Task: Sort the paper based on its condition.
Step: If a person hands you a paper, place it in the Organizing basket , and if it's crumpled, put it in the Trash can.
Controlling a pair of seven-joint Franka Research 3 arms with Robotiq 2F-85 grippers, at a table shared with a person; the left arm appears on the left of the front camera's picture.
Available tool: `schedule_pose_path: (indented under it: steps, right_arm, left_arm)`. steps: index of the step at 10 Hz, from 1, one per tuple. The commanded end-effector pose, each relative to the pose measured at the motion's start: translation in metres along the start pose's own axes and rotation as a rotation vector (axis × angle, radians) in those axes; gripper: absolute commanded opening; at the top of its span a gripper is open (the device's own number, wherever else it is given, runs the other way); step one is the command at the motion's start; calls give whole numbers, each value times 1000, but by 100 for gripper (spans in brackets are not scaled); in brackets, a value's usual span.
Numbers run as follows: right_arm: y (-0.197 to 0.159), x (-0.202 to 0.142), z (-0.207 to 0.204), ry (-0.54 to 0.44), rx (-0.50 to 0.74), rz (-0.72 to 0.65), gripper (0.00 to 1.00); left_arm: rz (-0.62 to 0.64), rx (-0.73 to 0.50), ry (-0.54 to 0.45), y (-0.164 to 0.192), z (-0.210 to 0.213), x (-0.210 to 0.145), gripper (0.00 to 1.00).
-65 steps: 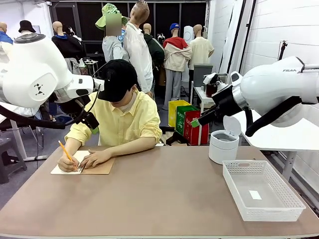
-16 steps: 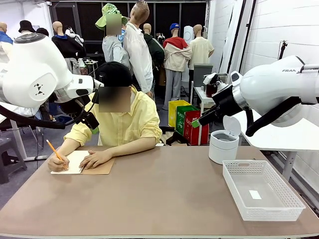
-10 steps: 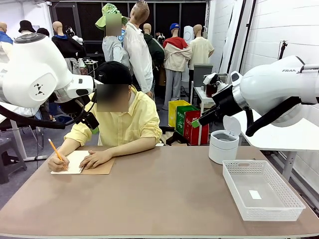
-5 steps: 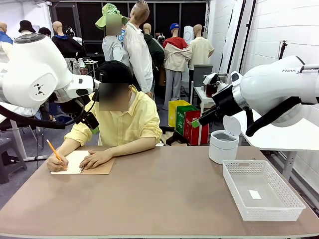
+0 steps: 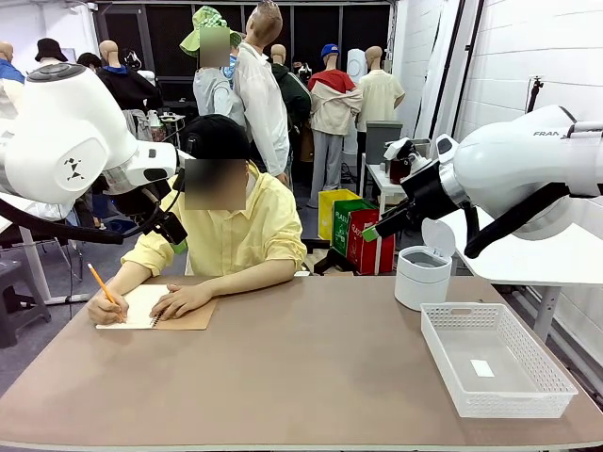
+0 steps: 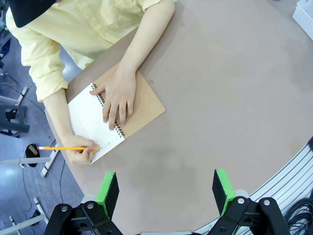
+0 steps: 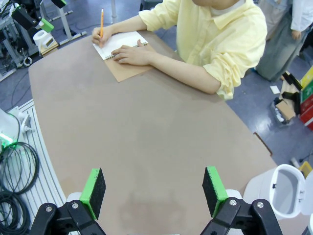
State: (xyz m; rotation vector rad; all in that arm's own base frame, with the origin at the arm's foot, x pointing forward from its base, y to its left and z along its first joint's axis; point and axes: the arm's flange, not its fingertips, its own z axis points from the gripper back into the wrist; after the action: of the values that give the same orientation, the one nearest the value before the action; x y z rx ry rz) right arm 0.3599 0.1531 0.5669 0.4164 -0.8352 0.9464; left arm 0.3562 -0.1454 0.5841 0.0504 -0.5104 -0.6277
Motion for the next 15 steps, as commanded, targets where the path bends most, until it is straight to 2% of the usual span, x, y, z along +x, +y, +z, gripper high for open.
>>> schedule_pose_path:
  steps: [1,15]
  right_arm:
    - [-1,0,-2,-2,15,-12,100]
    - [-1,0,-2,-2,15,-12,100]
  left_arm:
    - [2,1,-6,1,1,0,100]
    - [2,1,-6,1,1,0,100]
